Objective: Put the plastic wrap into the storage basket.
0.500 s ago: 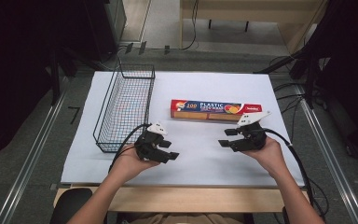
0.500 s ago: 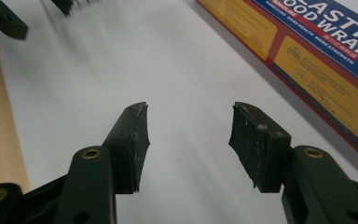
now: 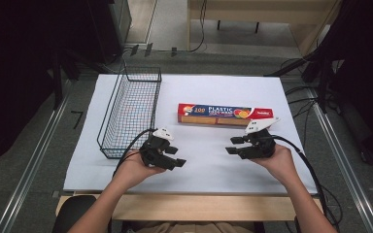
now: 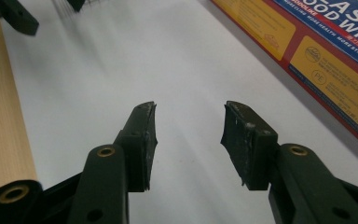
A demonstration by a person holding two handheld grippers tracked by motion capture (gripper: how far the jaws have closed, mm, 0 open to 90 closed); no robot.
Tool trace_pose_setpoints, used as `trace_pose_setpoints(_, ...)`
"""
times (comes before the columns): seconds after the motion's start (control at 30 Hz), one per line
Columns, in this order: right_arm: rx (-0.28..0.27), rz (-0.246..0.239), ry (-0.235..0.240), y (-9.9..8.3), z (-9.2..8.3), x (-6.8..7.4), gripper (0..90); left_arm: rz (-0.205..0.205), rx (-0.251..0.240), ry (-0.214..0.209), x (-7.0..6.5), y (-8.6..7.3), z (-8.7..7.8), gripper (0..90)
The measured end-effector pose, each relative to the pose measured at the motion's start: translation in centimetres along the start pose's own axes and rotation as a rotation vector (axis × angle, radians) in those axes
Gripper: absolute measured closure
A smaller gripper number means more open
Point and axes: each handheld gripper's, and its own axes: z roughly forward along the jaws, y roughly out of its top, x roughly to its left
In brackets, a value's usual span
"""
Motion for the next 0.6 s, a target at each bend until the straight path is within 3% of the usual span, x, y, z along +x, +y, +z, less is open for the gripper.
trace_pose_setpoints(0.1,0.052,0.043,0.051,-0.1,0.6,-0.1,53.8,0.011,-0.012,0.001,-0.1,0.0,0.0,41.5)
trace_pose_setpoints(0.2,0.075,0.031,0.068,-0.2,1.0,0.0,52.8,0.021,-0.014,0.005,-0.2,0.0,0.0,40.5)
trace_pose_setpoints(0.37,0.066,0.001,0.068,-0.5,1.3,-0.1,51.7,0.038,-0.019,0.014,-0.3,0.0,0.0,37.8)
trace_pose_setpoints(0.47,0.078,0.007,0.069,-0.6,1.4,-0.1,51.4,0.037,-0.019,0.017,-0.3,0.0,0.1,37.3)
trace_pose_setpoints(0.6,0.056,0.006,0.069,-0.7,1.3,-0.3,49.9,0.030,-0.014,0.009,-0.2,0.0,0.0,39.4)
